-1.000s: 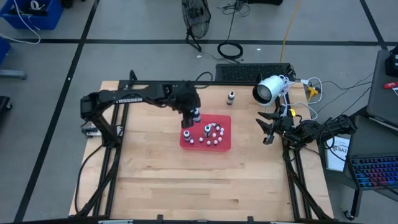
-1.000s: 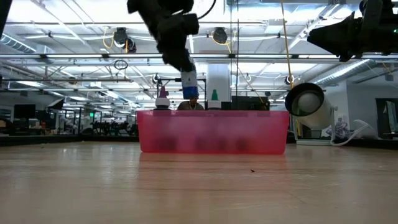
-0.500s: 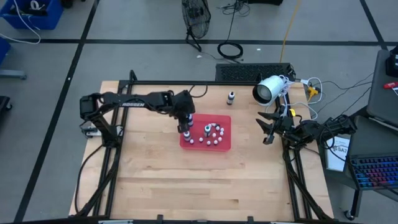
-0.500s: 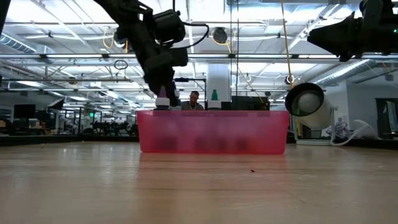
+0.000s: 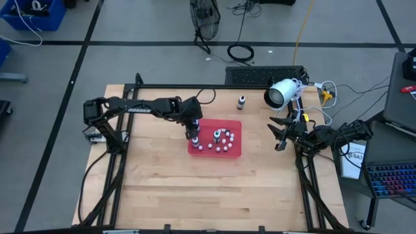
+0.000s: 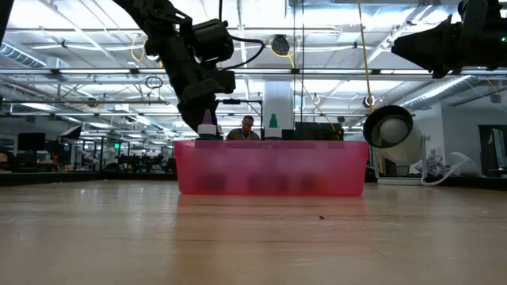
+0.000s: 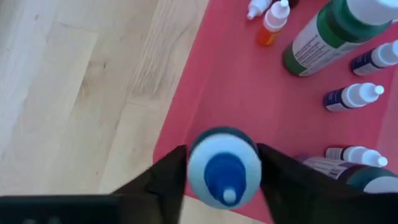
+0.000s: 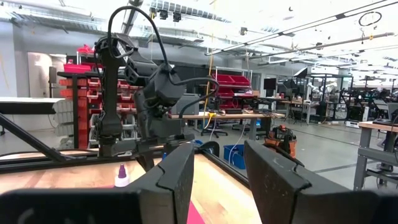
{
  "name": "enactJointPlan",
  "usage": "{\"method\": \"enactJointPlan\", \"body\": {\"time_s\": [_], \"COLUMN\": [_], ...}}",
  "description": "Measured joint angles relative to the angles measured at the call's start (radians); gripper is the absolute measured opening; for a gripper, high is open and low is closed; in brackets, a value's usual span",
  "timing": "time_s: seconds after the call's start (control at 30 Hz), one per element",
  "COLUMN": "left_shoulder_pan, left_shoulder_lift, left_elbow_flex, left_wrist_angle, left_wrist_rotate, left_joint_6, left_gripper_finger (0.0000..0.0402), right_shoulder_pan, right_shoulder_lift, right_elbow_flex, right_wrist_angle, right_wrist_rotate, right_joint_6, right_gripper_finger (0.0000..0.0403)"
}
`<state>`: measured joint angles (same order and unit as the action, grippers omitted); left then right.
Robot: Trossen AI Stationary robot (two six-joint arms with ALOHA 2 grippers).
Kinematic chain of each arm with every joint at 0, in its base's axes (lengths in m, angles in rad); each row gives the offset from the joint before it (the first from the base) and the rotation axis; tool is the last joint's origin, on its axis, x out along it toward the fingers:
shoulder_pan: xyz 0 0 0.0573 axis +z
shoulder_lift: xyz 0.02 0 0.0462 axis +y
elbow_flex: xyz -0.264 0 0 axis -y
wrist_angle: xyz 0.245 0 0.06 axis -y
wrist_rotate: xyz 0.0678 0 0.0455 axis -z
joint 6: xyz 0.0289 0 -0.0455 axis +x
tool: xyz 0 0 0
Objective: Pick & Place food coloring
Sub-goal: Put the large blue food coloring bottle into the red bin, then put the large black food coloring bottle into the red bin
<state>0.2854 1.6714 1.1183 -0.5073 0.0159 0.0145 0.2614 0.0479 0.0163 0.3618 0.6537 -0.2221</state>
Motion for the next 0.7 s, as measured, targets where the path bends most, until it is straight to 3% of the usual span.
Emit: {"method": "enactJointPlan", "body": {"time_s": [0.13,0.27,0.5,0.7], "left_shoulder_pan": [-0.014,-0.026,-0.028,-0.026], "left_shoulder_lift": [0.000,0.000,-0.027,-0.174], "left_elbow_flex": [0.000,0.000,0.068,0.111], "left_wrist_angle": [0.016,0.050,-0.014,-0.007], "left_wrist_rotate": [-0.001,0.000,0.000,0.023], "left_joint_6": [-0.001,0.002,0.009,0.068], "left_gripper_finger": [0.0251,0.0289,0.0323,0.0331], "right_shoulder_pan": [0.000,0.000,0.000,0.000], "right_shoulder_lift": [0.000,0.000,0.000,0.000], "right_elbow_flex": [0.000,0.000,0.000,0.000], "right_wrist_angle": [0.000,0.000,0.000,0.002], "right_wrist_rotate": [0.000,0.000,0.000,0.000], "right_joint_6": [0.000,0.000,0.000,0.000], "right_gripper_finger": [0.0132,0.0132,0.0132,0.0132]}}
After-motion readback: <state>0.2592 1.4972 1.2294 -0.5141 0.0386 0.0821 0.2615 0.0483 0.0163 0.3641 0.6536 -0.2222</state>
